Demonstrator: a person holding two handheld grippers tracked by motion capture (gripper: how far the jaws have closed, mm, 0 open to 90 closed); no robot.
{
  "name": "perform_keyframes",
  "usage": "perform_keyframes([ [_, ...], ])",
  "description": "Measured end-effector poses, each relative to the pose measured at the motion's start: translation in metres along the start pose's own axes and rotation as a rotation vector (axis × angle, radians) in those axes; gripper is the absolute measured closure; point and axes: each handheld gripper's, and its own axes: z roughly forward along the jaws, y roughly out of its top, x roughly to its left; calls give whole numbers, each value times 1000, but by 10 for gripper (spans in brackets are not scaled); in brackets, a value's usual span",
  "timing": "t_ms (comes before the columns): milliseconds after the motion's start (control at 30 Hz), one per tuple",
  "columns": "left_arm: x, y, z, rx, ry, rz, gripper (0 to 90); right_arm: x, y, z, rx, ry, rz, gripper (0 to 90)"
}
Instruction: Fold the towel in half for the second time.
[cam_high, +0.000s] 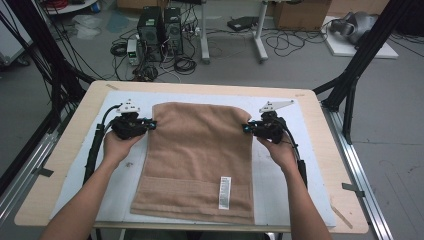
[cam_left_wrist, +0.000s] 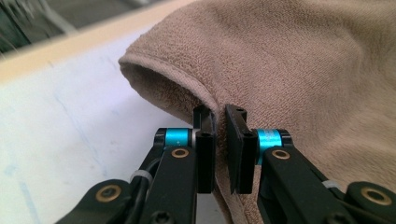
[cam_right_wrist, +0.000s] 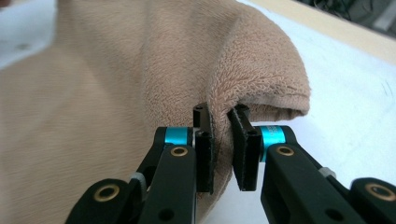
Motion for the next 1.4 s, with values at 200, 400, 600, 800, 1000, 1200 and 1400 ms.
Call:
perform_keyframes([
  [200,-28,-26,-41,-56,-3,26,826,40,-9,-32,-8,57,-65,807],
  [400,-55,-67,-56,-2,-49,69,823,65,-47,-33,52,109,-42,794],
  [600,-57,-93,-58,42,-76,25,767,73,-79,-27,104,117,-2,700],
  [800,-50,-95,-70,71,-72,17,667,69,-85,-43,76,86,19,595],
  [1000,-45,-79,-79,44,-67,29,594,64,-69,-58,47,36,1,521],
  [1200,-33,-59,-66,31,-61,21,529,53,-50,-50,32,17,-3,471],
  [1400,-23,-43,-45,40,-49,9,471,43,-41,-24,47,30,9,443],
])
